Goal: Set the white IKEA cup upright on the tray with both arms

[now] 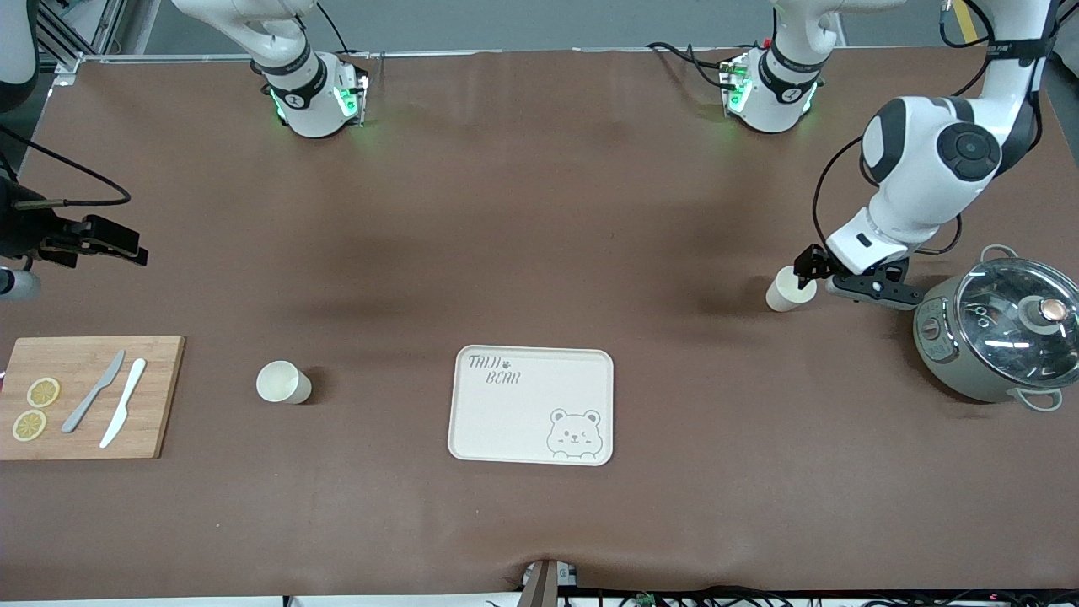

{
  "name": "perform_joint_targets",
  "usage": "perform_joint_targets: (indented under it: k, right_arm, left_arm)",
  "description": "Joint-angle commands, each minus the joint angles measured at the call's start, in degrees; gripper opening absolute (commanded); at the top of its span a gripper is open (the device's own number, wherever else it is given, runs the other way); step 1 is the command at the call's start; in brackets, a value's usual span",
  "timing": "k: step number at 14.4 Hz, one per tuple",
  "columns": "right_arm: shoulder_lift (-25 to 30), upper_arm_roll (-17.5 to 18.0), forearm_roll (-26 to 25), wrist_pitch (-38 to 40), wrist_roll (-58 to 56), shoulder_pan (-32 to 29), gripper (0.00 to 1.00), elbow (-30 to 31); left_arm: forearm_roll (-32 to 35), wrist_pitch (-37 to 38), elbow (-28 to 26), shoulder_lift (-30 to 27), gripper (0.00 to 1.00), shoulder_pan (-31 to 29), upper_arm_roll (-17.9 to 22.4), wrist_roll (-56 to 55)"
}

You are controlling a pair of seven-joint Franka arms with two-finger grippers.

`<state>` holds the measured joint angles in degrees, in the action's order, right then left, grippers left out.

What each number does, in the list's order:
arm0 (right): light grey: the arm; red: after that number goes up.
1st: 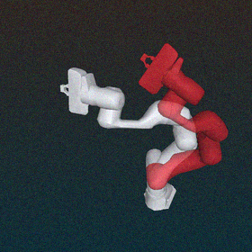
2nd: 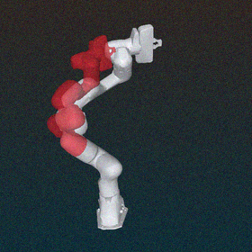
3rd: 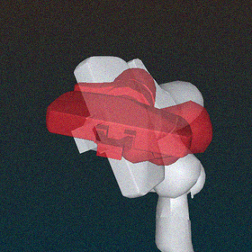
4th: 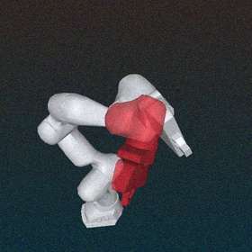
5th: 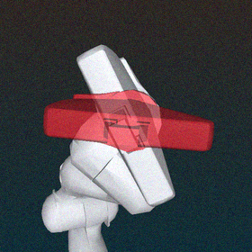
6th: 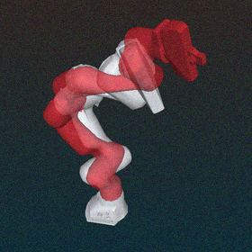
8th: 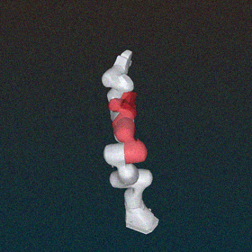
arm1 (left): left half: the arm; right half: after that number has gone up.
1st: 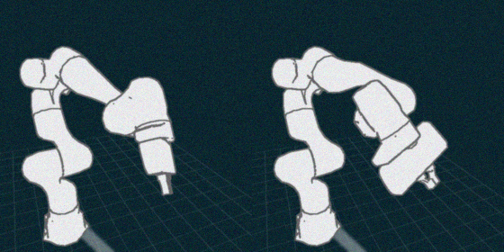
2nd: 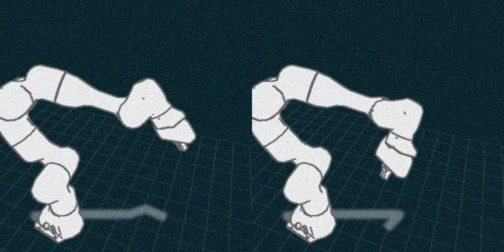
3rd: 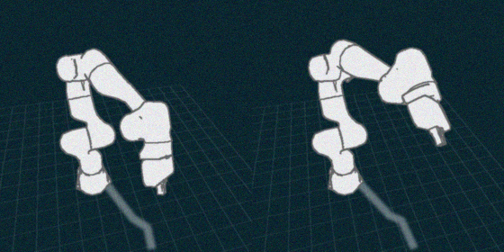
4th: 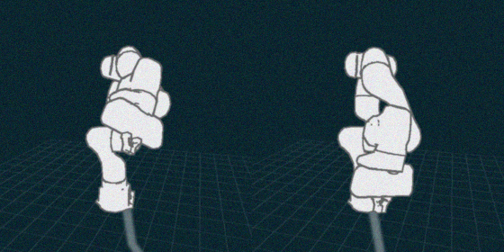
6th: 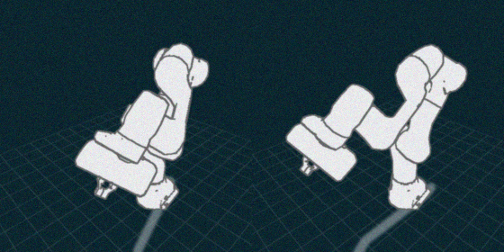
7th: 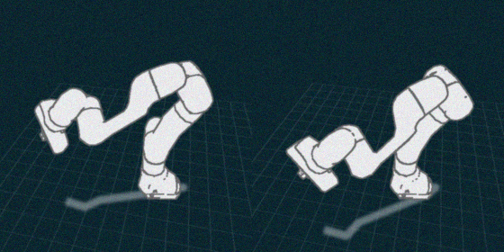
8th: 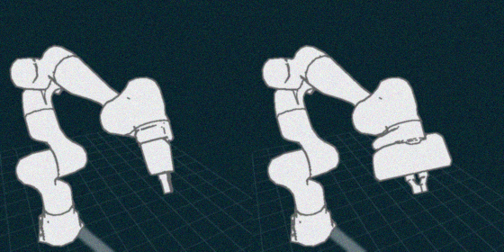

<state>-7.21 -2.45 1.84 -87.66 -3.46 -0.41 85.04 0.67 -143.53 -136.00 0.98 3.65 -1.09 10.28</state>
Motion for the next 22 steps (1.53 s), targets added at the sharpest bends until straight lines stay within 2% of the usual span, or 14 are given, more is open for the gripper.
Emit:
perform_joint_targets:
  k: [1,4,10,12,16,19,20,21,22]
  right_arm:
    - [0.8,0.2,-1.2,-3.3,1.1,0.6,1.0,2.7]
    - [0.8,0.2,-1.2,-9.5,1.2,2.3,1.0,7.5]
    - [-3.5,0.3,-1.1,-14.5,1.1,2.4,1.0,8.3]
    - [-4.7,0.3,-1.1,-16.2,1.2,2.4,1.0,8.8]
    - [-5.2,0.3,-1.1,-26.1,1.1,3.0,1.0,15.6]
    - [-7.8,0.3,-1.1,-28.1,1.1,2.9,1.0,15.9]
    - [-8.4,0.2,-1.1,-29.2,1.1,2.9,1.0,16.0]
    - [-9.1,0.2,-1.1,-29.8,1.1,2.9,1.0,16.0]
    - [-9.8,0.2,-1.1,-30.5,1.1,2.7,1.0,16.0]
  left_arm:
    - [0.2,-3.1,-1.0,2.6,1.0,-0.4,0.2,1.1]
    - [0.2,-5.9,-2.2,4.8,1.0,-0.9,0.2,1.2]
    - [0.2,-11.9,-6.0,6.9,1.0,-2.3,0.3,1.5]
    - [0.2,-12.6,-7.0,6.9,1.0,-2.3,0.3,1.7]
    - [0.2,-14.4,-8.3,7.0,1.0,-2.3,1.4,2.2]
    - [0.2,-14.5,-8.5,7.5,1.0,-2.3,1.5,2.3]
    - [0.2,-14.5,-8.5,7.5,0.96,-2.3,1.4,2.3]
    - [0.2,-14.5,-8.5,7.5,0.19,-2.3,1.4,2.3]
    - [0.2,-14.7,-8.6,7.5,0.0,-2.2,1.4,2.3]
